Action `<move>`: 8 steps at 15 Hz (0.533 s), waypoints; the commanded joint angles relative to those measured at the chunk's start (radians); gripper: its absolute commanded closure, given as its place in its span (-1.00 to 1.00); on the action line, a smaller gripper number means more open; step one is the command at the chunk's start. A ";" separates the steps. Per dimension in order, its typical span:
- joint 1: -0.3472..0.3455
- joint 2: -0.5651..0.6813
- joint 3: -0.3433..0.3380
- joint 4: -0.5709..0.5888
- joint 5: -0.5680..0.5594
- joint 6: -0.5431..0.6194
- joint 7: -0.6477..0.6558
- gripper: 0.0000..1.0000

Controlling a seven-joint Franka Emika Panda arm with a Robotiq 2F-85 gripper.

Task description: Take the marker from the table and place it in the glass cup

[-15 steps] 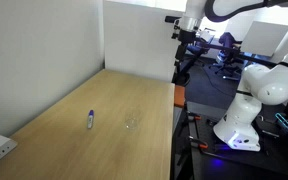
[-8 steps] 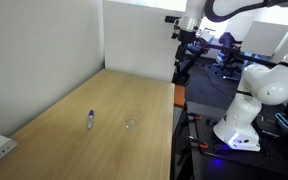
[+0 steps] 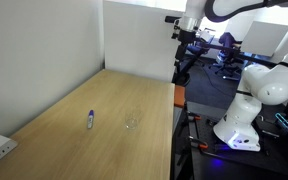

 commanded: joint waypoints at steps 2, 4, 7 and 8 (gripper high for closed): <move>0.011 0.027 0.040 -0.007 0.019 0.068 0.052 -1.00; 0.020 0.043 0.063 -0.010 0.027 0.110 0.084 -1.00; 0.028 0.069 0.098 -0.012 0.037 0.166 0.137 -1.00; 0.031 0.077 0.105 -0.014 0.040 0.185 0.149 -1.00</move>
